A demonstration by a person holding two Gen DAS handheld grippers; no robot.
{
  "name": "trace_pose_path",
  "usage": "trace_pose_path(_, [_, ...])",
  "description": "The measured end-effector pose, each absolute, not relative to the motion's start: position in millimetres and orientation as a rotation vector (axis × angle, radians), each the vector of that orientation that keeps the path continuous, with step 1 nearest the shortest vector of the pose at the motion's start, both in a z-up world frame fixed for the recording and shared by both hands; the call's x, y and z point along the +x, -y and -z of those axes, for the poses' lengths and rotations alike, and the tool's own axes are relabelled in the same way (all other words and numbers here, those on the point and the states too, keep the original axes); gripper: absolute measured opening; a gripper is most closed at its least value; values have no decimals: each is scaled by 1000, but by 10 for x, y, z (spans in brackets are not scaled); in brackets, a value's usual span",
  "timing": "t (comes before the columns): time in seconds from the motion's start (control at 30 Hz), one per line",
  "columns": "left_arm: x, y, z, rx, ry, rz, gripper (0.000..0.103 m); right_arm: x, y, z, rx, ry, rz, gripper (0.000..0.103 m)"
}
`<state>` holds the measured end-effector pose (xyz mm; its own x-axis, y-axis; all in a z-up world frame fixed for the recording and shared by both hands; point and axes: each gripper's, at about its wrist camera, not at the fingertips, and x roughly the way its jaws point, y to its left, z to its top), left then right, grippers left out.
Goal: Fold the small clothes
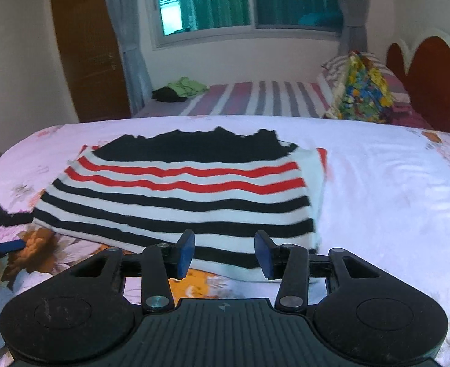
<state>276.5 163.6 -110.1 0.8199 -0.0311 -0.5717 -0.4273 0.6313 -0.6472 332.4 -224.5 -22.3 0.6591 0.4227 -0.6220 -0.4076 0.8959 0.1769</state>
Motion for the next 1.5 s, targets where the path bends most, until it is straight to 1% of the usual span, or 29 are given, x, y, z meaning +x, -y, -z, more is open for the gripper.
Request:
trace_pose_path(0.07, [2854, -1704, 1137, -907, -568, -230, 66, 3375, 2181, 268, 22, -717, -480, 42])
trace_pose_path(0.1, [2897, -1730, 1156, -921, -564, -231, 65, 3412, 2147, 290, 28, -725, -488, 34])
trace_pose_path(0.13, [2954, -1767, 1168, -942, -552, -229, 63, 3446, 2121, 317, 36, -731, -492, 31])
trace_pose_path(0.17, [3001, -1795, 1190, -957, -550, -231, 61, 3482, 2097, 340, 39, -735, -498, 31])
trace_pose_path(0.43, [3371, -1887, 1284, -1009, -511, -211, 61, 3734, 1879, 476, 63, -748, -544, 32])
trace_pose_path(0.5, [3455, -1875, 1288, -1001, -508, -221, 59, 3816, 1814, 486, 73, -748, -549, 32])
trace_pose_path(0.53, [3508, -1866, 1282, -987, -513, -233, 54, 3855, 1781, 484, 78, -748, -555, 31])
trace_pose_path(0.57, [3540, -1847, 1289, -971, -519, -243, 44, 3901, 1736, 482, 82, -742, -560, 31])
trace_pose_path(0.6, [3585, -1838, 1291, -957, -528, -258, 37, 3938, 1698, 481, 82, -734, -562, 31])
trace_pose_path(0.63, [3611, -1840, 1305, -956, -543, -262, 25, 3986, 1651, 478, 83, -730, -567, 18])
trace_pose_path(0.67, [3634, -1859, 1330, -970, -555, -259, 18, 4050, 1598, 483, 92, -736, -575, 9])
trace_pose_path(0.7, [3618, -1878, 1324, -999, -551, -252, 16, 4096, 1551, 483, 93, -739, -576, 3])
trace_pose_path(0.8, [3455, -1861, 1097, -1002, -444, -173, 15, 4201, 1427, 464, 83, -723, -599, 2])
trace_pose_path(0.83, [3437, -1842, 1069, -979, -439, -169, 15, 4234, 1381, 481, 77, -720, -607, 2])
trace_pose_path(0.9, [3487, -1875, 1181, -954, -498, -193, 15, 4315, 1289, 570, 59, -739, -621, 2])
trace_pose_path(0.97, [3518, -1960, 1361, -984, -552, -205, 15, 4407, 1177, 762, 32, -799, -634, 2])
trace_pose_path(1.1, [3504, -1999, 1379, -995, -544, -182, 15, 4400, 1154, 854, -8, -779, -635, 1])
trace_pose_path(1.27, [3596, -1782, 955, -907, -493, -111, 15, 4402, 1294, 834, 64, -788, -618, 1])
trace_pose_path(1.37, [3727, -1566, 735, -887, -491, -40, 15, 4327, 1655, 619, 212, -724, -559, 1])
trace_pose_path(1.5, [3941, -1040, 410, -783, -492, 85, 15, 4229, 2237, 491, 367, -722, -489, 1])
